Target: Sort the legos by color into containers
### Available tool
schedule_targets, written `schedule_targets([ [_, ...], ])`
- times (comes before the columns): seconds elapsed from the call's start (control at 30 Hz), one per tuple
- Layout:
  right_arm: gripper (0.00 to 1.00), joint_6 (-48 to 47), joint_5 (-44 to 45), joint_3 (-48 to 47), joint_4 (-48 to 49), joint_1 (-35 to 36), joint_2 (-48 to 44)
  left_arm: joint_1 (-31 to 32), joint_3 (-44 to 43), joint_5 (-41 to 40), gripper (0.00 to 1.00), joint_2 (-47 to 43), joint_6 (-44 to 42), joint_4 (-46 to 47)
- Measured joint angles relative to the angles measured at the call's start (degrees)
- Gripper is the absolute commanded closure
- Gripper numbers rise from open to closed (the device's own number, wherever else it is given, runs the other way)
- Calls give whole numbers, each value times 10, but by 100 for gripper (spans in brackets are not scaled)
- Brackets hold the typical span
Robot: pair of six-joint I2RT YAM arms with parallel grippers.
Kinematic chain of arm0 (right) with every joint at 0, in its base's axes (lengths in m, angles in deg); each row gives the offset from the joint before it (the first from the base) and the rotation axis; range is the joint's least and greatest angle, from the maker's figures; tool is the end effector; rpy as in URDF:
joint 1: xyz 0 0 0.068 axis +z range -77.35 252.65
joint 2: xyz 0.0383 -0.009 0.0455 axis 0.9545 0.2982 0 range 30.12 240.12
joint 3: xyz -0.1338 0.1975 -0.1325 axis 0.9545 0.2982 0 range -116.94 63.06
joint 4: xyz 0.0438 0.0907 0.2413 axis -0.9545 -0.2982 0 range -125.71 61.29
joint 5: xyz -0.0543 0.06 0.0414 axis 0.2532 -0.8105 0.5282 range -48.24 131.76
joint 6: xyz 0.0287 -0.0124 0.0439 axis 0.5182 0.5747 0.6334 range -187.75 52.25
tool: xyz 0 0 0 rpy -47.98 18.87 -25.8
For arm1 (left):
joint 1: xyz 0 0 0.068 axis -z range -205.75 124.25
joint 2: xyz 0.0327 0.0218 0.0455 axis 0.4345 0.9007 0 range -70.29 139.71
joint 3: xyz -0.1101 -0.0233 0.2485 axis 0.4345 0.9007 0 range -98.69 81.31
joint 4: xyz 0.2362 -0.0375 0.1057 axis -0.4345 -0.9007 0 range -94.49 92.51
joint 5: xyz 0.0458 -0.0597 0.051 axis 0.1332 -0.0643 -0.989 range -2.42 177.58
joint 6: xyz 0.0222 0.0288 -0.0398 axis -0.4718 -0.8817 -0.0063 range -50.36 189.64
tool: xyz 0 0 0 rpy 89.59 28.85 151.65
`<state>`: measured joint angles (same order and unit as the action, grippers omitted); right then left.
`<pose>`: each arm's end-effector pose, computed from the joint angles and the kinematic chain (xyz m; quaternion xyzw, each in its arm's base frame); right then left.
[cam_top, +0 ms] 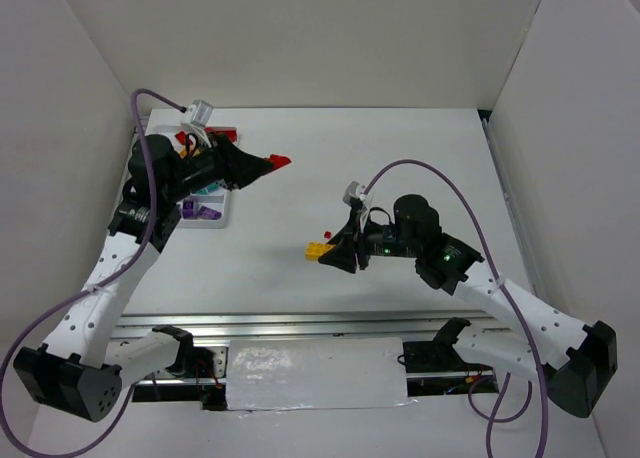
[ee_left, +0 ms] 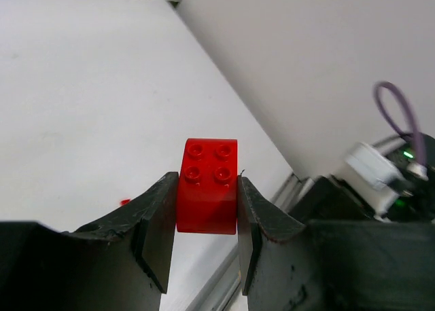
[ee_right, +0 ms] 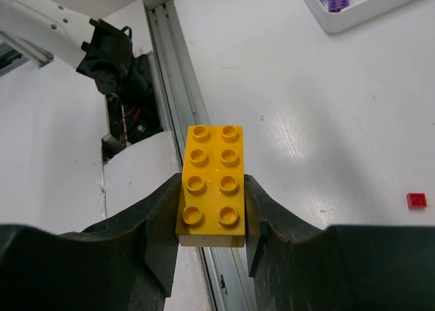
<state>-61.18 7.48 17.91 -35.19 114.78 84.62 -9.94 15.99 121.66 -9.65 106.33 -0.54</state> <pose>0.1479 0.1608 0.3197 -0.4020 0.6717 0.4517 0.4280 0.2190 -0.0828 0.4263 0.0860 0.6934 -0.4865 0.5246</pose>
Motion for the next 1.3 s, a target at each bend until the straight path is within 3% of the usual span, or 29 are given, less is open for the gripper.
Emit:
schedule_targets([
  [0.1, 100, 7, 24, 7, 0, 0, -15, -25, 2, -38, 100, 20, 14, -16],
  [0.37, 100, 51, 123, 29, 18, 0, -61, -112, -62, -304, 100, 133, 40, -129],
  [0.57, 100, 90, 177, 45, 26, -5, -67, -199, -261, -431, 100, 364, 75, -184],
  [0.8, 100, 126, 179, 51, 39, -23, -62, -240, -534, -537, 100, 618, 113, -302],
  [0.93, 100, 139, 169, 51, 40, -26, -52, -250, -615, -571, 89, 687, 112, -328],
  [1.17, 100, 150, 151, 51, 40, -28, -46, -274, -655, -574, 85, 738, 92, -299],
  [1.27, 100, 151, 149, 51, 40, -28, -45, -282, -656, -574, 71, 763, 82, -279],
  [1.3, 100, 151, 149, 51, 40, -28, -45, -284, -656, -574, 60, 770, 79, -274],
])
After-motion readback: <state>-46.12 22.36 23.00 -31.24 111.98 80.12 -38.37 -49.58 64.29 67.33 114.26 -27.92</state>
